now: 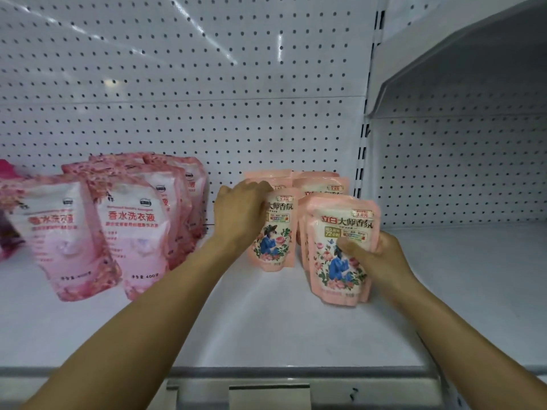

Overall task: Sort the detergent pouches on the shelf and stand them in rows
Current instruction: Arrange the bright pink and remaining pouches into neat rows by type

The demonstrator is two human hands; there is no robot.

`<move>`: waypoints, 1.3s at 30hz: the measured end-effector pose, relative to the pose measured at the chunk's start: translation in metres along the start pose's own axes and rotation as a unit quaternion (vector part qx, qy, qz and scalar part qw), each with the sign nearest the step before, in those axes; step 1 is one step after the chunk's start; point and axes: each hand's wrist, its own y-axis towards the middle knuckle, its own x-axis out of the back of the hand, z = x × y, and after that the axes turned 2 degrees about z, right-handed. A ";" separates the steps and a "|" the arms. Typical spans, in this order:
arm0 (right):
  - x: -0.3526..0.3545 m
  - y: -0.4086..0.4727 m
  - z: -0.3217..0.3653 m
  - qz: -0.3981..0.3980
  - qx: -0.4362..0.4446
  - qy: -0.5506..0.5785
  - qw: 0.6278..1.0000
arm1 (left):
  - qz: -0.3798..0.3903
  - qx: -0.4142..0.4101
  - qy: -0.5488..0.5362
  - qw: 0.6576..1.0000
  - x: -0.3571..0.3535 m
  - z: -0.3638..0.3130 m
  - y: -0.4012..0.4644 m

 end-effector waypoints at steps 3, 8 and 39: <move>0.001 -0.004 -0.002 0.005 -0.003 -0.001 1.000 | -0.007 0.013 0.033 0.999 -0.005 0.000 0.000; 0.004 -0.011 -0.008 -0.079 0.012 -0.074 0.994 | -0.125 -0.030 -0.067 0.989 0.007 -0.032 -0.035; 0.005 0.038 -0.044 0.006 -0.050 -0.052 0.997 | 0.248 0.256 -0.479 0.802 -0.026 0.011 -0.084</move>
